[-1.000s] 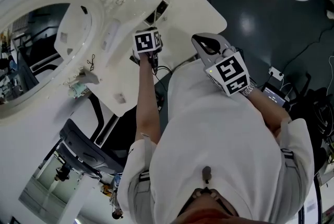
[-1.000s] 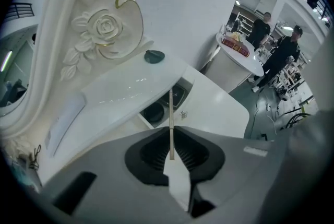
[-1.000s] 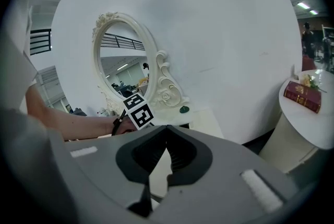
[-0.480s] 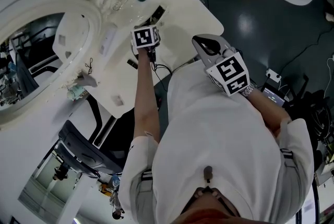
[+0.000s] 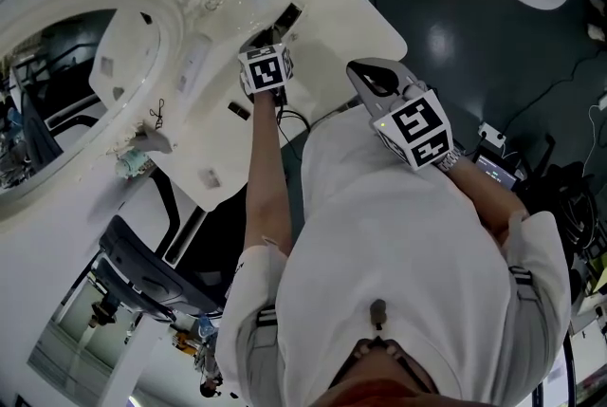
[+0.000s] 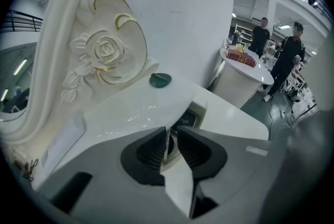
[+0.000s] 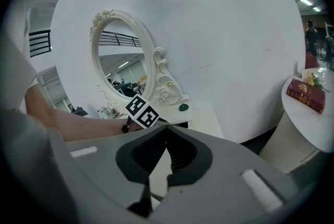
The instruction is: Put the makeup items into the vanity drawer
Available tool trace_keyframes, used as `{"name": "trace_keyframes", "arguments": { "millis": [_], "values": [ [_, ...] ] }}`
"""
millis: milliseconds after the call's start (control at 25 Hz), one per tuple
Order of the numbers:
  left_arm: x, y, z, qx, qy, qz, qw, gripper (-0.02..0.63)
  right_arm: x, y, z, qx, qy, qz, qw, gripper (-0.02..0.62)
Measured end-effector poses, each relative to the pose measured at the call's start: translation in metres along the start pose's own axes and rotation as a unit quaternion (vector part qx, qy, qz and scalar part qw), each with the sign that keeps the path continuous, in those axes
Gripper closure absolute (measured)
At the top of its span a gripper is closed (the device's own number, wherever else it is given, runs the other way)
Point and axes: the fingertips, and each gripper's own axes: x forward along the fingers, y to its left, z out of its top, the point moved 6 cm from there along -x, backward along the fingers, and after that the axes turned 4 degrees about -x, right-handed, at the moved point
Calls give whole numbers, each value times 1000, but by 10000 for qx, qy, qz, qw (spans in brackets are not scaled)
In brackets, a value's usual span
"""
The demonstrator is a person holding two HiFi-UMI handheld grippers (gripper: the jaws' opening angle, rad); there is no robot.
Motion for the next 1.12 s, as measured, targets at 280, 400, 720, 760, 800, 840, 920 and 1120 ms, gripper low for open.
{"name": "trace_keyframes", "arguments": {
  "millis": [280, 400, 720, 760, 800, 840, 920, 1120],
  "values": [
    [-38, 7, -12, -518, -556, -386, 9964, 554, 9, 26, 2, -96, 28, 76, 9999, 595],
    [-66, 13, -18, -727, -949, -466, 9917, 599, 14, 41, 2, -147, 28, 93, 9998, 595],
    [-145, 34, -41, -988, -1756, -808, 9761, 600, 31, 88, -1, -314, 53, 104, 9994, 595],
    [-155, 36, -45, -1021, -1870, -863, 9732, 600, 33, 94, -1, -334, 52, 107, 9994, 595],
    [-166, 37, -48, -1056, -1997, -907, 9699, 600, 35, 100, -1, -360, 52, 112, 9993, 595],
    [-176, 39, -51, -1085, -2128, -934, 9666, 600, 37, 106, 0, -393, 56, 119, 9991, 595],
    [-196, 42, -57, -1105, -2363, -941, 9608, 600, 42, 117, 1, -479, 68, 137, 9987, 595],
    [-242, 45, -74, -1111, -2782, -1007, 9488, 600, 52, 146, 2, -679, 42, 174, 9975, 595]
  ]
}}
